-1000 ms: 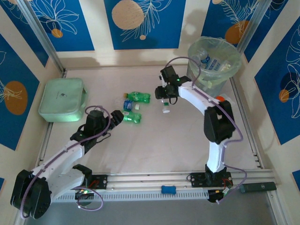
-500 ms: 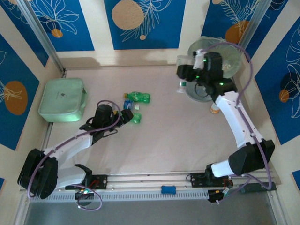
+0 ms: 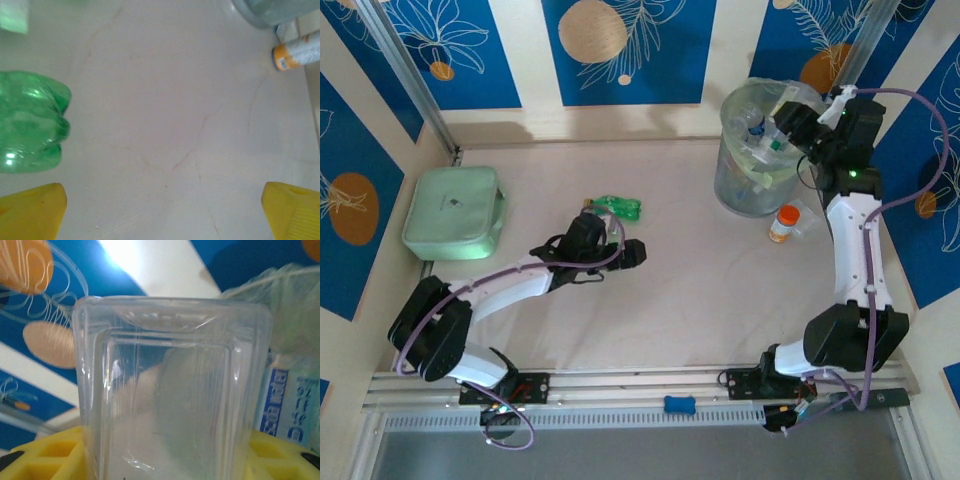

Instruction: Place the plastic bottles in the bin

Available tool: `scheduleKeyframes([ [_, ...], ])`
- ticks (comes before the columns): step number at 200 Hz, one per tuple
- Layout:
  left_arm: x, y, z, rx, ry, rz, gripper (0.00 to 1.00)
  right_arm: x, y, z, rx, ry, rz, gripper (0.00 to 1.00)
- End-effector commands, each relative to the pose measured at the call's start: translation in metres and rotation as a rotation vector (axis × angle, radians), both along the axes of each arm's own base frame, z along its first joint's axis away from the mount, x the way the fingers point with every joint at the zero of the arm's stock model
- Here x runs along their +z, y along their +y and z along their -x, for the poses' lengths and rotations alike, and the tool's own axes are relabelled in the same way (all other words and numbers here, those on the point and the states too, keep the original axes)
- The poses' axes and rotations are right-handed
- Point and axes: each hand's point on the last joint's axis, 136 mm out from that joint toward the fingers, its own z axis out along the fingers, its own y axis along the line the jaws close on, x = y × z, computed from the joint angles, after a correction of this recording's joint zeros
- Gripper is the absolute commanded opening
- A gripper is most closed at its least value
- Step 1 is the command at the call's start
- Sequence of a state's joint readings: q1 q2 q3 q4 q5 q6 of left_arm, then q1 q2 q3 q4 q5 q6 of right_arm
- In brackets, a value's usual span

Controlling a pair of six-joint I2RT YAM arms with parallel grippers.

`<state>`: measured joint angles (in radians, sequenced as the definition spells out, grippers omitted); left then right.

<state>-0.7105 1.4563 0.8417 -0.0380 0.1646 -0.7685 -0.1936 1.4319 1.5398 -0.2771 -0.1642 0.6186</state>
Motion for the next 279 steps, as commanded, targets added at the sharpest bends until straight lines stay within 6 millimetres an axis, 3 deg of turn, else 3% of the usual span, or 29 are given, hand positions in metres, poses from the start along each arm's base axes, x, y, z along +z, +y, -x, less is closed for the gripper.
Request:
scheduleKeyframes([
  [1,0.008,-0.012,0.006,-0.063,-0.010,-0.016,0.99,0.024,-0.016,-0.018,-0.052,-0.046,-0.055,0.53],
  [74,0.017,0.001,0.008,-0.038,-0.055,-0.071,0.99,-0.015,-0.035,-0.077,-0.104,0.087,-0.090,0.54],
  [108,0.020,0.007,0.009,-0.023,-0.070,-0.087,0.99,-0.036,-0.031,-0.087,-0.079,0.140,-0.111,0.58],
  [136,0.020,0.009,0.008,-0.018,-0.071,-0.099,0.99,-0.041,-0.030,-0.088,-0.073,0.156,-0.110,0.70],
  [162,0.018,0.012,0.008,-0.011,-0.070,-0.116,0.99,-0.031,-0.033,-0.082,-0.080,0.134,-0.098,0.78],
  [215,0.018,0.021,0.004,0.030,-0.090,-0.139,0.99,0.001,-0.039,-0.056,-0.109,0.051,-0.049,0.82],
  [249,0.021,0.037,-0.001,0.108,-0.118,-0.171,0.99,0.010,-0.024,-0.027,-0.091,-0.005,-0.002,0.83],
  [279,0.030,0.056,-0.007,0.194,-0.160,-0.205,0.99,-0.001,0.008,0.003,-0.024,-0.024,0.026,0.94],
])
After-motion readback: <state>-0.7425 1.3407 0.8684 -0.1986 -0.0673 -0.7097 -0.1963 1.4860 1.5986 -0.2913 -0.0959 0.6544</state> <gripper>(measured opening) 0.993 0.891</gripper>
